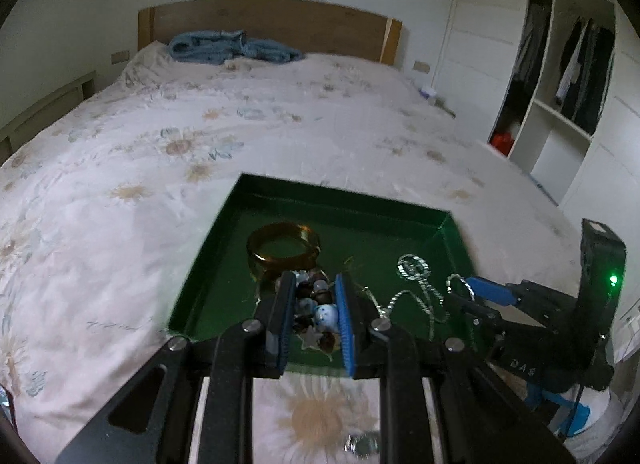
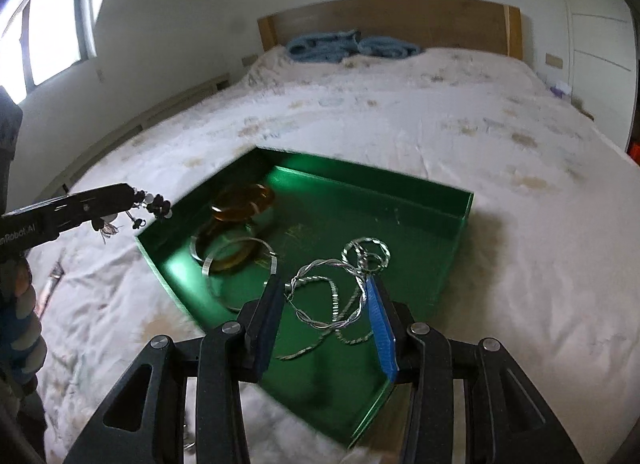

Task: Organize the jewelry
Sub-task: 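Carry the beaded bracelet and twisted bangle into the green tray and release both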

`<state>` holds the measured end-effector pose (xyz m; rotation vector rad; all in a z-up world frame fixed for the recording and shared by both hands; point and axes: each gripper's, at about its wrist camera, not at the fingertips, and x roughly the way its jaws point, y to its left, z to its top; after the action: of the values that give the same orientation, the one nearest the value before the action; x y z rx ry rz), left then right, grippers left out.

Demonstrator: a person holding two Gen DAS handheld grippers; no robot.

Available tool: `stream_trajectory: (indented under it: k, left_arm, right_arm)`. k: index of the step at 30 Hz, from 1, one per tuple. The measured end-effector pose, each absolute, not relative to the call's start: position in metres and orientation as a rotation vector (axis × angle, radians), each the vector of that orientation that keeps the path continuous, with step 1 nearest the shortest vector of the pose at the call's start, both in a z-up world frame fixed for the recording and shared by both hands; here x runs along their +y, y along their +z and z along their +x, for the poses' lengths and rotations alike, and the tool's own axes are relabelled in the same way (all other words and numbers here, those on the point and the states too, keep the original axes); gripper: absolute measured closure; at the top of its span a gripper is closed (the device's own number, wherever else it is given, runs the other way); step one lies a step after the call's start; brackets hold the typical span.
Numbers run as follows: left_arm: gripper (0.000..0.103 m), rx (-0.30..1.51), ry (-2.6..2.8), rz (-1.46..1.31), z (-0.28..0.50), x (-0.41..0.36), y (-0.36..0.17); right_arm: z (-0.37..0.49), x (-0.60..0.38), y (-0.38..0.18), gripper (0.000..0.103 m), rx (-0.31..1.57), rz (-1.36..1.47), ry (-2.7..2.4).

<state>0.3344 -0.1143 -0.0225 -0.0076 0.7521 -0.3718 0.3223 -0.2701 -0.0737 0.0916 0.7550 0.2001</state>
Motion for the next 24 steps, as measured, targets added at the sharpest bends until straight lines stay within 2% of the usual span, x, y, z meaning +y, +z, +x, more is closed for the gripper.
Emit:
stream_trajectory:
  k: [13, 24]
  left_arm:
    - [0.084, 0.889, -0.282, 0.033, 0.375, -0.129, -0.086]
    - [0.082, 0.879, -0.258, 0.073, 0.369, -0.133, -0.081]
  right_arm:
    - [0.340, -0.262, -0.102, 0.061, 0.824, 0.001, 0.177]
    - [0.336, -0.260, -0.099, 0.057, 0.826, 0.000, 0.181]
